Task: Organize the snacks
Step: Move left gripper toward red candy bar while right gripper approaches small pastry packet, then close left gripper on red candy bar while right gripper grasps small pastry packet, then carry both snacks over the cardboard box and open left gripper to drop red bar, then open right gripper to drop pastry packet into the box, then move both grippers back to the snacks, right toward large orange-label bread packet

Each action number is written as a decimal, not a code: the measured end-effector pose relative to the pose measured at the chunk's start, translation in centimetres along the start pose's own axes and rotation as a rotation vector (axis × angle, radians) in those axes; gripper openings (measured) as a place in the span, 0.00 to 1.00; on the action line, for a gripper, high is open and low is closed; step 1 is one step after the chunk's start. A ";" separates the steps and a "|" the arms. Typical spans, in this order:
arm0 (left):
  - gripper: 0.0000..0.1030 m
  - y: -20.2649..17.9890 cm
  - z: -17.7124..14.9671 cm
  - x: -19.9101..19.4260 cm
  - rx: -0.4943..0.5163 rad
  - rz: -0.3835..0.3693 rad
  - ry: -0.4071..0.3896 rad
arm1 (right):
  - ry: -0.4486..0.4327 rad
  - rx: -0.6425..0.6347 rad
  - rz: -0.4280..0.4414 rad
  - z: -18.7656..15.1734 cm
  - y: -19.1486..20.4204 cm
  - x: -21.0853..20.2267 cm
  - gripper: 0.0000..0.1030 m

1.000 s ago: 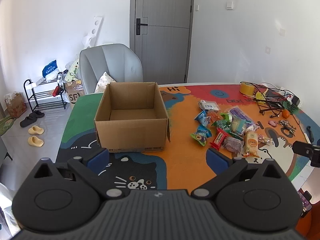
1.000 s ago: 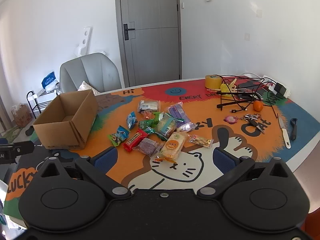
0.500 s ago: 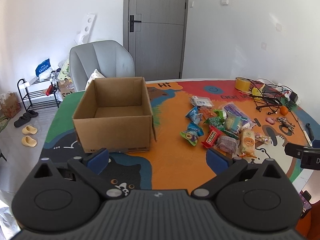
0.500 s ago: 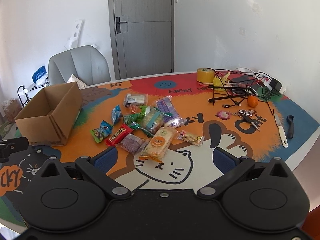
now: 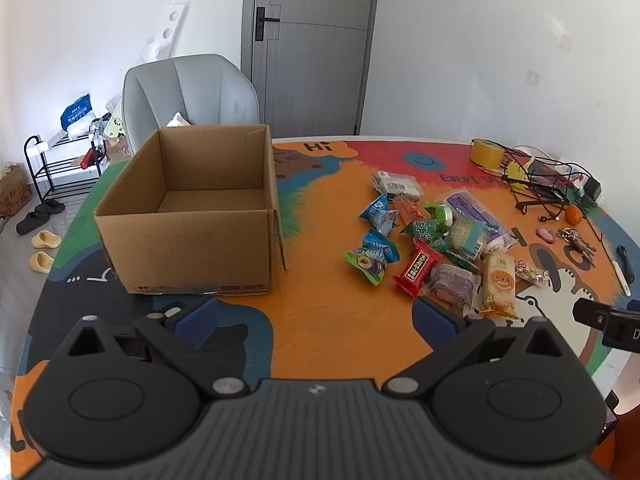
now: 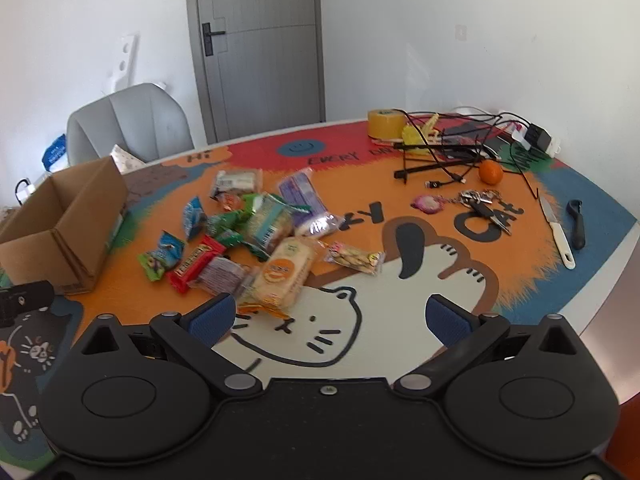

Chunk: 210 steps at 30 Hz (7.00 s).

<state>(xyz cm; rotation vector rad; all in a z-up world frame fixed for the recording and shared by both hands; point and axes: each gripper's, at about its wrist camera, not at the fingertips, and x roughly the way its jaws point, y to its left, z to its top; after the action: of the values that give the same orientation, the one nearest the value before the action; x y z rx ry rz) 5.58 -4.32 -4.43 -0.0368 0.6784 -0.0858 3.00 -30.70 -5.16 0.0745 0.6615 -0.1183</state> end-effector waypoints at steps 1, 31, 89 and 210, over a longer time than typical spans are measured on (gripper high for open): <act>1.00 -0.2 0.0 0.3 0.000 -0.001 0.004 | 0.005 0.004 -0.006 -0.1 -0.2 0.3 1.00; 0.69 -5.9 1.5 9.6 0.045 -0.103 0.036 | -0.031 0.066 0.092 0.8 -4.4 8.4 0.66; 0.17 -4.0 2.0 6.8 0.013 -0.089 -0.072 | -0.067 -0.061 0.192 2.2 0.2 7.7 0.20; 0.87 -2.3 4.2 3.6 -0.078 0.048 -0.160 | -0.125 0.027 0.176 4.8 2.3 5.4 1.00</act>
<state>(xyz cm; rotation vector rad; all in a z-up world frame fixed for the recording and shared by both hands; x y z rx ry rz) 10.85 -6.91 -3.23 -0.1009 0.5224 -0.0099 10.49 -29.36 -4.64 0.1498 0.5256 0.0376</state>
